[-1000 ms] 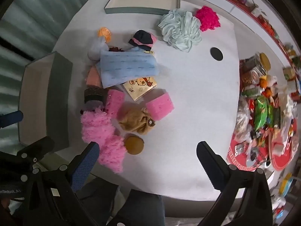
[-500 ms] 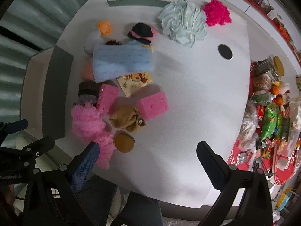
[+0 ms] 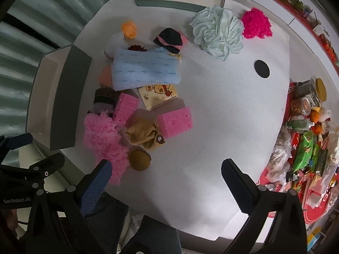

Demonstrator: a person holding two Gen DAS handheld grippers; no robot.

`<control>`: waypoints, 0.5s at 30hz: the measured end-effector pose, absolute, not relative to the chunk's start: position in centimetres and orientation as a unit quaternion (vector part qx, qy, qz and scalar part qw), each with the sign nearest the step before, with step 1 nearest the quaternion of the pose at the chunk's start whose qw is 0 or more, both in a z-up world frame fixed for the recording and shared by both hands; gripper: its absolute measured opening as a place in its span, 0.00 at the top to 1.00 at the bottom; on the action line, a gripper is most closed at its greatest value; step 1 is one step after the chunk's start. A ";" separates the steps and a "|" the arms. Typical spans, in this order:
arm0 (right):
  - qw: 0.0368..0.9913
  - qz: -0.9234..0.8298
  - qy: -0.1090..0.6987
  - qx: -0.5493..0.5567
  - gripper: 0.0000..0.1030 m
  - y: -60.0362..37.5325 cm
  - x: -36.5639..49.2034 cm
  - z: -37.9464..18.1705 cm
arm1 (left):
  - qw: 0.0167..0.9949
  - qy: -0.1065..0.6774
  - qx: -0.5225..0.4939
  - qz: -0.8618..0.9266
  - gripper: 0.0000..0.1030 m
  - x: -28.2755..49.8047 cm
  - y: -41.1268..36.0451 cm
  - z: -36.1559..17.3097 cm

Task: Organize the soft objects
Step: 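Move both tools toward the pile of soft items on the table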

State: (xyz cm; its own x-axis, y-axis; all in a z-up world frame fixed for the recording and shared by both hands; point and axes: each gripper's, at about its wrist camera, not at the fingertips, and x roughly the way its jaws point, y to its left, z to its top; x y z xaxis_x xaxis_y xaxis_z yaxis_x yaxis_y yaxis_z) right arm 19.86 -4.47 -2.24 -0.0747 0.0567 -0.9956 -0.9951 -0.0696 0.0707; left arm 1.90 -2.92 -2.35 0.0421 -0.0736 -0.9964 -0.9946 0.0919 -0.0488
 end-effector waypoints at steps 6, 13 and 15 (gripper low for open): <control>0.470 0.558 0.486 -0.481 0.00 -4.7 20.2 -2.3 | 0.506 0.531 -0.509 0.450 0.00 2.3 -3.3 -2.4; 0.459 0.561 0.488 -0.486 0.00 -5.0 20.5 -2.7 | 0.494 0.538 -0.507 0.458 0.00 2.5 -3.8 -2.5; 0.458 0.559 0.488 -0.490 0.00 -5.0 20.4 -2.8 | 0.489 0.539 -0.506 0.463 0.00 2.5 -3.9 -2.4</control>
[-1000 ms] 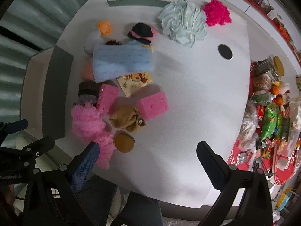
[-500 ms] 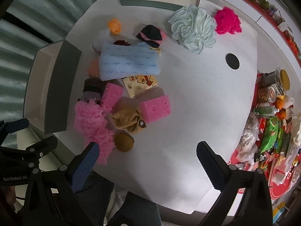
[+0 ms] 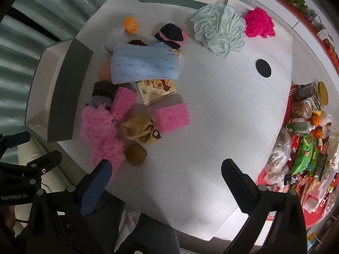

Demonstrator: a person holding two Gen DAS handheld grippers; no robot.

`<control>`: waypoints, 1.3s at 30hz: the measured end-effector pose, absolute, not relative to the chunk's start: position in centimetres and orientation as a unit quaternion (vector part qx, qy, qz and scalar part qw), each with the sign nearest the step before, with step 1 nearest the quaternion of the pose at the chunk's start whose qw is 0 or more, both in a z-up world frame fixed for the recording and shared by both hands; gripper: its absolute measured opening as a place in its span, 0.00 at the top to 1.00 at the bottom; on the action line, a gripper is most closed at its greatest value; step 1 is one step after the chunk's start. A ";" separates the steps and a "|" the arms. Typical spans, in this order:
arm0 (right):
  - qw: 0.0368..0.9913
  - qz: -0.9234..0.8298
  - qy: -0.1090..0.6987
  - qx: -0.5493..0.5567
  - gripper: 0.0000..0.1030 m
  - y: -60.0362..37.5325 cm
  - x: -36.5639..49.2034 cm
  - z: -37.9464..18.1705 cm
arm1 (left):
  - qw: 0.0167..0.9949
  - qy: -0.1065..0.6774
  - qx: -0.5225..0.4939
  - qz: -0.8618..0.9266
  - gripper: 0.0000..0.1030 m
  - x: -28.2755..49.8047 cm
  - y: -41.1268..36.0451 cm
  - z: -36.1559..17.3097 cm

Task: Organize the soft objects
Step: 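Move both tools toward the pile of soft items on the table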

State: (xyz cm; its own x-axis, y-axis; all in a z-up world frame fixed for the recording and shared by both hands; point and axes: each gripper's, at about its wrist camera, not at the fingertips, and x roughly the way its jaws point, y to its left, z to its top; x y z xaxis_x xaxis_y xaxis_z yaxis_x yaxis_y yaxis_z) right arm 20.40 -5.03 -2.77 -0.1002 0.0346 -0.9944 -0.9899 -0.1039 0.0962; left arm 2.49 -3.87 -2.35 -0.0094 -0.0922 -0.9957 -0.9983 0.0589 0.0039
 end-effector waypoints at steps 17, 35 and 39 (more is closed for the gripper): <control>0.442 0.580 0.477 -0.490 0.00 -4.8 20.7 -2.6 | 0.462 0.536 -0.514 0.485 0.00 2.4 -4.8 -2.9; 0.423 0.550 0.505 -0.513 0.00 -5.4 22.2 -8.8 | 0.431 0.489 -0.545 0.527 0.00 2.0 -6.1 -11.2; 0.420 0.546 0.514 -0.512 0.00 -5.4 22.4 -10.1 | 0.423 0.478 -0.556 0.532 0.00 1.8 -5.8 -13.1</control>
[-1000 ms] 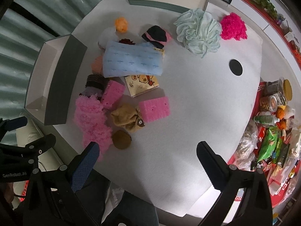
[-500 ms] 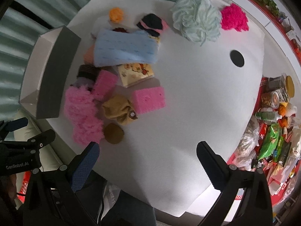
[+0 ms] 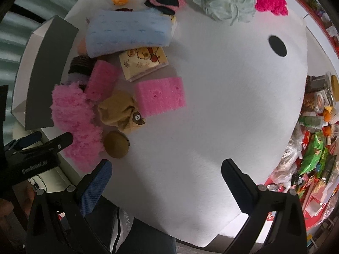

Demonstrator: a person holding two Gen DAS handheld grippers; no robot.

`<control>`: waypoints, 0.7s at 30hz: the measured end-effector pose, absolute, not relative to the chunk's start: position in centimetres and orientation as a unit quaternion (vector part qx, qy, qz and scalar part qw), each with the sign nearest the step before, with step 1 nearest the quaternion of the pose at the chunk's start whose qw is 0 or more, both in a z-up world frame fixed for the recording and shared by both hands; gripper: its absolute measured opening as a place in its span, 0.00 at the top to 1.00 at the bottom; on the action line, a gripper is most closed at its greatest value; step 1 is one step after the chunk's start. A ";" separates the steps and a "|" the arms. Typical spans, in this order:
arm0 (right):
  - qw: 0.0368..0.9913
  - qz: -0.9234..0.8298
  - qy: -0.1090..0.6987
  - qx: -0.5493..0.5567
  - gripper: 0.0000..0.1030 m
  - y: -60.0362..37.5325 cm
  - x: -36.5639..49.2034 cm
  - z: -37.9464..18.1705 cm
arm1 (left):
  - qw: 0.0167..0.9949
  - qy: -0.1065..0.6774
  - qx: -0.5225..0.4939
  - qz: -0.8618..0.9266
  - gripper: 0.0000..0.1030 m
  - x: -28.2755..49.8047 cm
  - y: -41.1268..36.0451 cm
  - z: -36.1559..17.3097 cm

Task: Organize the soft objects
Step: 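Move both tools toward the pile of soft items on the table, then grasp the pink fluffy yarn toy with the left tool while the right tool grasps the pink sponge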

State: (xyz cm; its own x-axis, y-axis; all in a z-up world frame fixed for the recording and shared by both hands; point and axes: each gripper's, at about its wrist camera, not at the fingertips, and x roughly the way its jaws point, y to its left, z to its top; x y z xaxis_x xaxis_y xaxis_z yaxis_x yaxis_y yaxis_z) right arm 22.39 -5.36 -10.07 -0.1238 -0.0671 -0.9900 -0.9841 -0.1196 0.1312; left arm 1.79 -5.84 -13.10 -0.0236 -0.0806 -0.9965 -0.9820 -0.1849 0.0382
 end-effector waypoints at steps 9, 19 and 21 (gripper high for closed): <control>0.418 0.581 0.529 -0.455 0.00 -2.5 23.7 -12.5 | 0.413 0.462 -0.562 0.548 0.00 0.9 -5.9 -15.9; 0.363 0.633 0.511 -0.454 0.00 1.7 23.3 -16.3 | 0.414 0.460 -0.556 0.555 0.00 1.1 -6.3 -18.7; 0.357 0.635 0.515 -0.452 0.00 2.0 23.3 -16.8 | 0.406 0.462 -0.561 0.554 0.00 0.8 -6.5 -19.6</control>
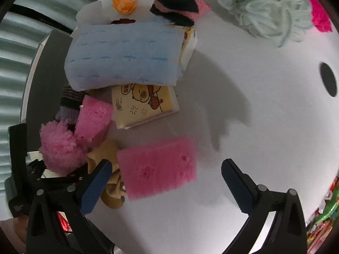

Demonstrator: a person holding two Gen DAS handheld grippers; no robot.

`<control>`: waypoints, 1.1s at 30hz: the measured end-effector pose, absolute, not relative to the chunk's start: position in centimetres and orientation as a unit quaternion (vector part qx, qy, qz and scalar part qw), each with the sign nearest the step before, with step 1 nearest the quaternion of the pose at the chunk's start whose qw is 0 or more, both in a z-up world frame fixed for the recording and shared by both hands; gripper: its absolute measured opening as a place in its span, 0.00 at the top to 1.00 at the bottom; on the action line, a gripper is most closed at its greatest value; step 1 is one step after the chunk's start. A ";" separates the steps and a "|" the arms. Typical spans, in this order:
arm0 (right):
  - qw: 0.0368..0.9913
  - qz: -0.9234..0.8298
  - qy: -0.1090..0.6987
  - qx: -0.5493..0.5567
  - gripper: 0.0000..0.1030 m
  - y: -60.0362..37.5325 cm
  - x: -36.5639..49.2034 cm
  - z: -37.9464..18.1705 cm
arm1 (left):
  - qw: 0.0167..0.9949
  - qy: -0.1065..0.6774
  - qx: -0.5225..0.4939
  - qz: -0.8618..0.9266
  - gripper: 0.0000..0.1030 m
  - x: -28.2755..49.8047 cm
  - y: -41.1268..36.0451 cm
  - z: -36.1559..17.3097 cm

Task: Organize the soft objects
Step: 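Grasp the pink fluffy yarn toy with the left tool while the right tool grasps the pink sponge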

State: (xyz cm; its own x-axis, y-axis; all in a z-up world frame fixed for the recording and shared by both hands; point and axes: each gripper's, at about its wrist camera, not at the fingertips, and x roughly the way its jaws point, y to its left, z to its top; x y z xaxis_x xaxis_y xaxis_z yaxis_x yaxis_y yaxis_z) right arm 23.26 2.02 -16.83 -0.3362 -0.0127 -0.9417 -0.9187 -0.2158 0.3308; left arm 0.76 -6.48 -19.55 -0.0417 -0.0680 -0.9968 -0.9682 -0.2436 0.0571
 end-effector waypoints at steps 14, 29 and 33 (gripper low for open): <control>0.331 0.648 0.518 -0.448 0.27 1.0 22.1 -18.8 | 0.396 0.454 -0.605 0.521 0.00 0.6 -4.9 -20.5; 0.356 0.647 0.530 -0.418 0.27 -1.5 23.4 -13.9 | 0.434 0.464 -0.556 0.536 0.50 0.9 -7.2 -15.5; 0.363 0.637 0.542 -0.410 0.27 -2.4 24.0 -13.2 | 0.450 0.478 -0.536 0.530 0.50 1.8 -7.6 -13.7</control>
